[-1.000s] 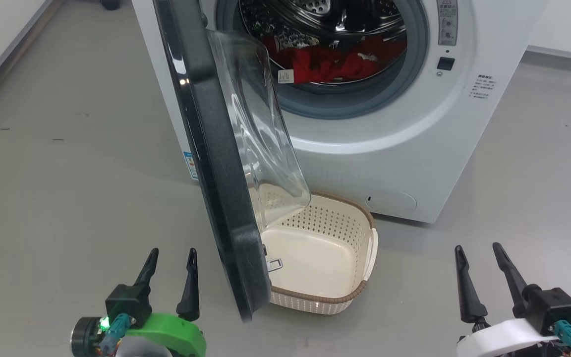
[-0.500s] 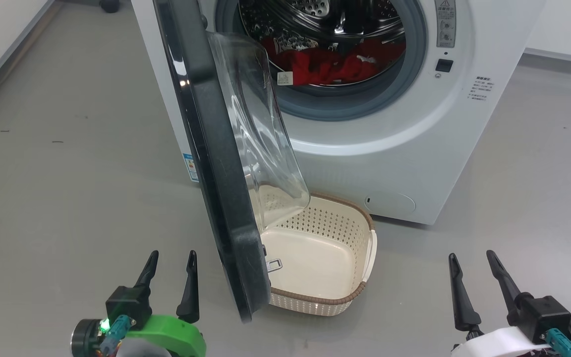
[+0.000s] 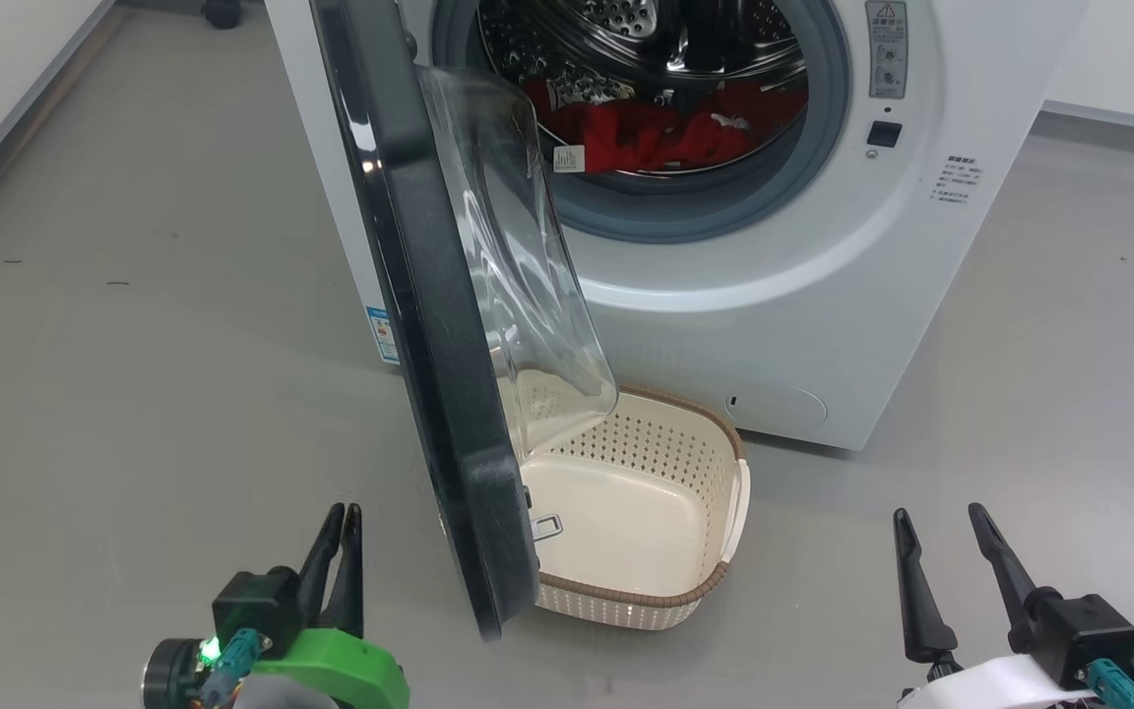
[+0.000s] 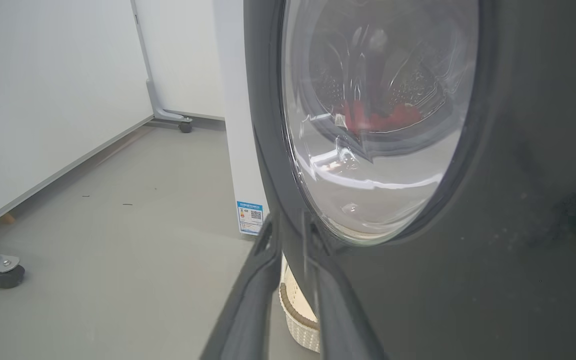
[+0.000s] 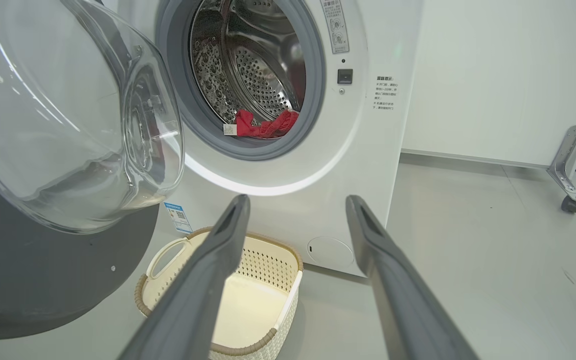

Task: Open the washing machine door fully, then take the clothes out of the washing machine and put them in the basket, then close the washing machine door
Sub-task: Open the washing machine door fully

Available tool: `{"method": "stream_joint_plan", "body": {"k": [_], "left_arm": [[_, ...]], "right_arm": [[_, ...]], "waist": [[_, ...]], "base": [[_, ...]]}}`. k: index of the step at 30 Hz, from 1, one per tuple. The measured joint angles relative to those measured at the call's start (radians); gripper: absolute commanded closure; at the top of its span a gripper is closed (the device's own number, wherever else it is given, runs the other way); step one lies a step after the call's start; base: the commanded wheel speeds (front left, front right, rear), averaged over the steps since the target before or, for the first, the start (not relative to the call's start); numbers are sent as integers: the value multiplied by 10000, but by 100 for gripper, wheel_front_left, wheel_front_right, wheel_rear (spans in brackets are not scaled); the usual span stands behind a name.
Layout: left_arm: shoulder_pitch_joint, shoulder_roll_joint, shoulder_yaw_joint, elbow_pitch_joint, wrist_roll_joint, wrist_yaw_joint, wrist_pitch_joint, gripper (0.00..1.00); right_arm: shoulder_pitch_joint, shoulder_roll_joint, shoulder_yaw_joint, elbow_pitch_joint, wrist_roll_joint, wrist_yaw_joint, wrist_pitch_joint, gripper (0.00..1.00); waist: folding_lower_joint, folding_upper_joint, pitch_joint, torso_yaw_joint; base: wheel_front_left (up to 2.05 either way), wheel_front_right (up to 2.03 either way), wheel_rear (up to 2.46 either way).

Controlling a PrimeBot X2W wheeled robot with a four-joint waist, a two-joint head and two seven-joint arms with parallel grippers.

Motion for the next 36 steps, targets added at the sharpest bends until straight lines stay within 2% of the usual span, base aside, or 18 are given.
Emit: {"method": "stream_joint_plan", "body": {"k": [12,19,31,36], "left_arm": [[54,0,-42,46,-29,0,0,100],[52,-2,217,-410,25,0,0,100],[-288,0,928,-2757,819,0,-2,100],[-622,0,755,-4161,1108,2,-48,100]], "right_arm": [[2,165,-257,12,-167,203,0,0],[1,211,-428,33,-213,343,0,0],[-3,368,-740,113,-401,439,0,0],[-3,412,-802,217,-476,531,0,0]], "waist": [[0,0,26,77],[0,0,64,163],[0,0,-79,392],[0,0,-161,447]], "base": [[0,0,0],[0,0,0],[0,0,0],[0,0,0]]}}
